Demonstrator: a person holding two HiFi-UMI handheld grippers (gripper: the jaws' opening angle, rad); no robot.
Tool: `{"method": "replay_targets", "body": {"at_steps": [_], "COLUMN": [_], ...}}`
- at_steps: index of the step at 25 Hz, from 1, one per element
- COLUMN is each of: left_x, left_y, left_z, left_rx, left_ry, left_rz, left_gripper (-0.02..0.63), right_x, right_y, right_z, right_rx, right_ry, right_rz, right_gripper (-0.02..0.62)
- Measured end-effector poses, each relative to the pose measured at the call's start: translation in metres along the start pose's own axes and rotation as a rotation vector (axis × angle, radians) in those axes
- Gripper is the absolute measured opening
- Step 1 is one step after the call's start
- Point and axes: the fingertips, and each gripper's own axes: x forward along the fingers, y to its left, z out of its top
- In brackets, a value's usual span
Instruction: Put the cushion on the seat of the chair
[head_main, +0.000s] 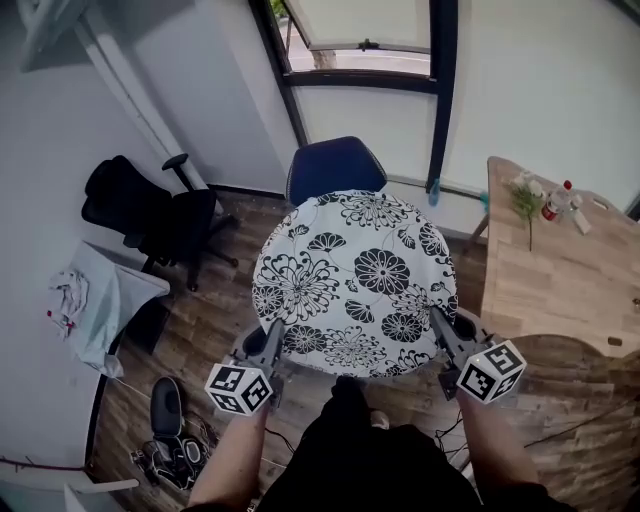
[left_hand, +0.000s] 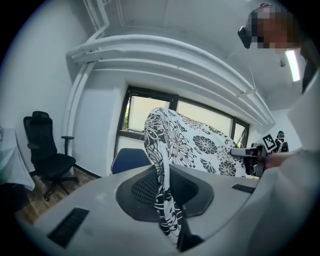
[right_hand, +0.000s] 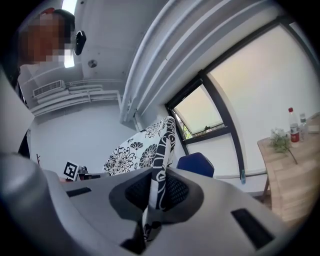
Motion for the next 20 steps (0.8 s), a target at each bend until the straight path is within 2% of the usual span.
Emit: {"method": "replay_targets", "body": {"at_steps": [4, 9, 20], "left_x": [0.002, 0.008, 0.009], "left_y": [0.004, 0.010, 0.011], "left_z": [-0.002, 0.000, 0.000], "left_rx": [-0.001, 0.005, 0.087], "left_ry": [-0.007, 0.007, -0.012], "left_rz": [0.003, -0.064, -0.130], "left_gripper": [0.031, 0.031, 0.031], "right_x": [-0.002, -0.002, -0.002], "right_y": [0.004, 0.011, 0.028], "right_z": [0.004, 0.005, 0.004], "right_rx": [0.006, 0.047, -0.017], "right_ry": [-0.009, -0.011, -0.014], "right_rz": [0.005, -0.048, -0.075], "right_gripper": [0.034, 0.034, 0.034]}}
